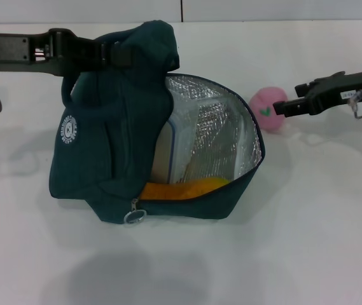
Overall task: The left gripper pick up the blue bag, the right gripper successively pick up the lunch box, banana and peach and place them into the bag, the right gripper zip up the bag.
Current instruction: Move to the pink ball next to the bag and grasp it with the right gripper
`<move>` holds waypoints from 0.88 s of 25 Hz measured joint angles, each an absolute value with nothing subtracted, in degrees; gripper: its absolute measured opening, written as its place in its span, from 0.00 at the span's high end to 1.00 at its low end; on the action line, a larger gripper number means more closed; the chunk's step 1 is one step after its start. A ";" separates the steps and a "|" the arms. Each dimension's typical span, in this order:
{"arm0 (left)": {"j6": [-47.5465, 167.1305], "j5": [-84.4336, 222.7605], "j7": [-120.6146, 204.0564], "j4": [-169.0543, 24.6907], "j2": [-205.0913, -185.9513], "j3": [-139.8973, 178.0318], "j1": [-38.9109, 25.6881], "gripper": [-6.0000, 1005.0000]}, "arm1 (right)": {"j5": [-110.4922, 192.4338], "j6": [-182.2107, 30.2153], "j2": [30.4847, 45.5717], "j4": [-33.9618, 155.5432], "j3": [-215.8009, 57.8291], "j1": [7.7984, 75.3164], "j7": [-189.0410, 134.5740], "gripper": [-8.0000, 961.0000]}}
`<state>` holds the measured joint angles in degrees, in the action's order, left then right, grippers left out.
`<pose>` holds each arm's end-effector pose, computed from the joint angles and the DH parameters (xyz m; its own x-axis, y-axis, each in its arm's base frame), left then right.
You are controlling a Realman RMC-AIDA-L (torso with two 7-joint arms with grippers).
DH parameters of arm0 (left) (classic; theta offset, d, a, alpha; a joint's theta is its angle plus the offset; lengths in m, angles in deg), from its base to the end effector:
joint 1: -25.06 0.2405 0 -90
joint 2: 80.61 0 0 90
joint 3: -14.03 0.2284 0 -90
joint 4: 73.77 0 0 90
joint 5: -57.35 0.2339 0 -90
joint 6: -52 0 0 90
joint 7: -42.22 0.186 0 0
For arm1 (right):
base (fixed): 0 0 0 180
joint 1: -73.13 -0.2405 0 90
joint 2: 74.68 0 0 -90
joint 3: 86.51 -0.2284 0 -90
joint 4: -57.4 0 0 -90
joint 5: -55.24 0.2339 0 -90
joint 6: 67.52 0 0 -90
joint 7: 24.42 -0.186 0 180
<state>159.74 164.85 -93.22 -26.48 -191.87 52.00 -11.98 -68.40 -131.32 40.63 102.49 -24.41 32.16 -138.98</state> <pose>-0.1647 0.3637 0.0722 0.3900 0.8186 0.4216 0.7525 -0.5472 0.3665 0.2027 0.4477 -0.0245 0.8163 -0.5276 -0.2352 -0.5771 -0.7256 -0.3749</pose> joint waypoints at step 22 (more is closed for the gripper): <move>159.75 164.91 -92.60 -26.43 -191.79 52.00 -11.79 0.96 | -69.00 -129.17 40.61 101.82 -22.01 31.43 -138.99 0.81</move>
